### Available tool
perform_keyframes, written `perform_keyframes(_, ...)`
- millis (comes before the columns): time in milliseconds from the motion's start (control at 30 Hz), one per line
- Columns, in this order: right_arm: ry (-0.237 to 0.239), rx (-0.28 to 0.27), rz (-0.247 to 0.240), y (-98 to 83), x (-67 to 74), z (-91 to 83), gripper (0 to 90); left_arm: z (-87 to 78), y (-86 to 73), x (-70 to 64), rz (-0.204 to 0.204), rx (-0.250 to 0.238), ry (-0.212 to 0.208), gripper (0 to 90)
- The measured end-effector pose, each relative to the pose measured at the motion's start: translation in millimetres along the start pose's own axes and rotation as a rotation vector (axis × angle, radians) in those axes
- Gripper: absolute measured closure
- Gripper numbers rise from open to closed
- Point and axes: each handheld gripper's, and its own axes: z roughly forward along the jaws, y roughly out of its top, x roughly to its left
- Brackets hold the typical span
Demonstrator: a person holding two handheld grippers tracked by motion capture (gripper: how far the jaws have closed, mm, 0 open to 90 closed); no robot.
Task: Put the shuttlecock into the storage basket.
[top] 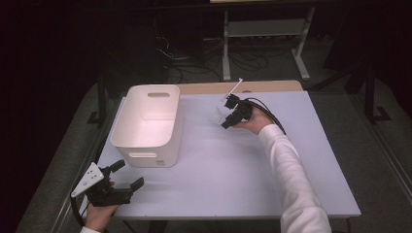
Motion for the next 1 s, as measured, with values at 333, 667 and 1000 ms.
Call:
perform_keyframes(333, -0.006, -0.004, -0.005, 6.4, 4.6, -15.6, 63.5, 0.0, 0.1, 0.0, 0.003, 0.001, -0.001, 0.0)
perform_keyframes(667, -0.011, -0.027, 0.021, 12.4, 5.6, -26.2, 63.5, 0.1, 0.1, 0.0, 0.002, 0.002, 0.000, 0.0)
perform_keyframes(1000, 0.018, -0.066, -0.020, 22.7, 18.7, -31.7, 63.5, 0.0, 0.3, 0.0, 0.003, 0.001, -0.002, 0.0)
